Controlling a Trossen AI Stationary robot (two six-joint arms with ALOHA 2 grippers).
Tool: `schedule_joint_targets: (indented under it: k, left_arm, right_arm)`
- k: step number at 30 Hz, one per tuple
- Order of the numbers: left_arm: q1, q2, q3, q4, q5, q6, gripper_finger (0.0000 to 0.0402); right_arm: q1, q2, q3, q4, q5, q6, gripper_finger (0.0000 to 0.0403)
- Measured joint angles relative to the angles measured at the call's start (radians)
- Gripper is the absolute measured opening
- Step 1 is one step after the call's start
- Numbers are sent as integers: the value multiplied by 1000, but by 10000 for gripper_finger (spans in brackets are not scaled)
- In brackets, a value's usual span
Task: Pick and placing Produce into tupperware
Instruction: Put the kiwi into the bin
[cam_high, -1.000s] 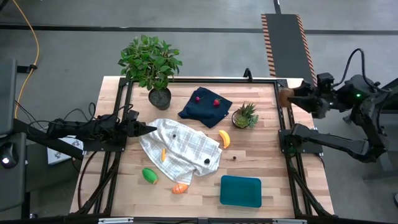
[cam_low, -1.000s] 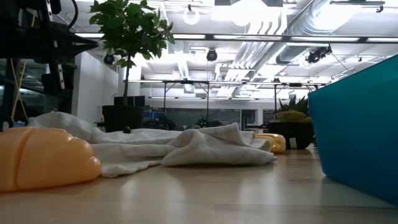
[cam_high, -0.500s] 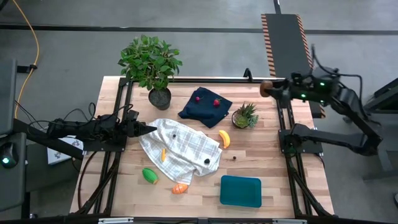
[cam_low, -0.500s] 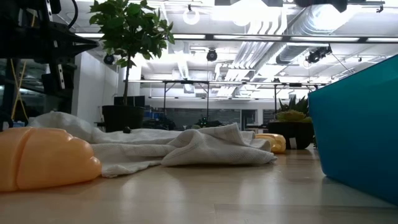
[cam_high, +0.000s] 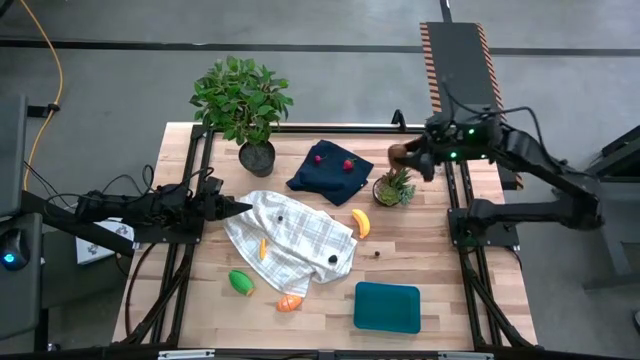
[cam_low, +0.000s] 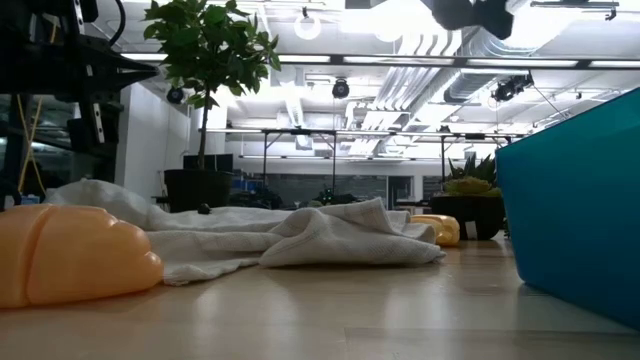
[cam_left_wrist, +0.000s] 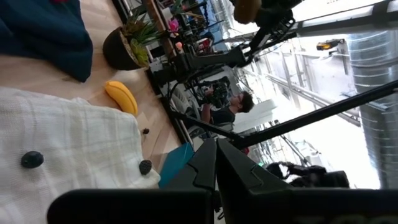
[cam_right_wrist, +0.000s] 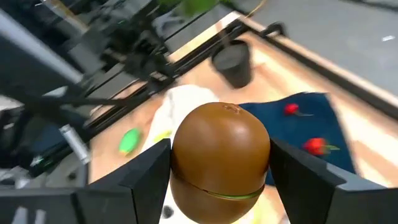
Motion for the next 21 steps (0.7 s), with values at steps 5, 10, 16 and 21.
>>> schedule_joint_targets:
  k: [5, 10, 16, 21]
  left_arm:
    - [0, 0, 0, -1, 11, 29, 1]
    - [0, 0, 0, -2, 22, 31, 1]
    - [0, 0, 0, -3, 22, 31, 1]
    - [0, 0, 0, -3, 27, 31, 1]
  right_arm:
    - [159, 65, 0, 80, 2, 56, 240]
    - [302, 118, 0, 171, 30, 111, 240]
    - [440, 135, 0, 209, 90, 172, 240]
    - [557, 135, 0, 168, 142, 255, 240]
